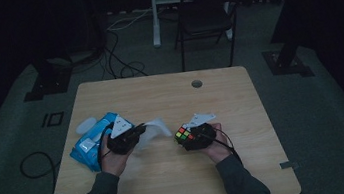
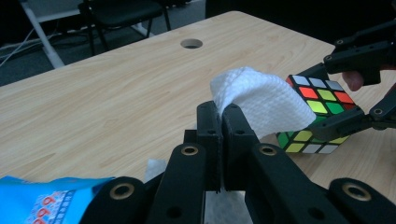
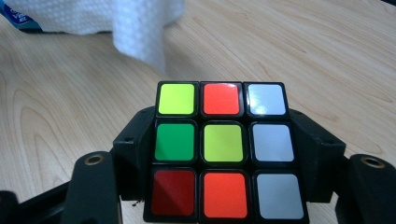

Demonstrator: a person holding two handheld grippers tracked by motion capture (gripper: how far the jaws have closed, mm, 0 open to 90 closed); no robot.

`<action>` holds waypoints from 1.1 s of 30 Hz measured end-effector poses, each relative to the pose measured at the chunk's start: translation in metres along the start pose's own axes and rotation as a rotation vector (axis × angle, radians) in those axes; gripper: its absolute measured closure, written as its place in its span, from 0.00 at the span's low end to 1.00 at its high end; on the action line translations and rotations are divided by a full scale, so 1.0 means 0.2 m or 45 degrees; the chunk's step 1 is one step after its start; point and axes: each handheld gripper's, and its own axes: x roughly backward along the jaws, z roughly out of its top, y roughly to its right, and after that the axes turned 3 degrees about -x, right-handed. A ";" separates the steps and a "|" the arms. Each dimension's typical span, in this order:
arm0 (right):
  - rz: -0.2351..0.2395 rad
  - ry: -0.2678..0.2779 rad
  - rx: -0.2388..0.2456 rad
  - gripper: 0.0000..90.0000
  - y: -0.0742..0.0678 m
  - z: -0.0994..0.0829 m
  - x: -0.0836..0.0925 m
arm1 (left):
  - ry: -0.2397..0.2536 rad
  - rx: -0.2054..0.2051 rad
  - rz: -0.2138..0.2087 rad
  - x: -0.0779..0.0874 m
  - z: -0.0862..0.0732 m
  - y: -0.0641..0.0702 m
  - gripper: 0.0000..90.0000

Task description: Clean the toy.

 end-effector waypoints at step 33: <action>0.032 -0.014 0.036 0.38 -0.05 0.00 -0.02 | -0.043 -0.085 -0.150 -0.21 0.05 0.19 0.98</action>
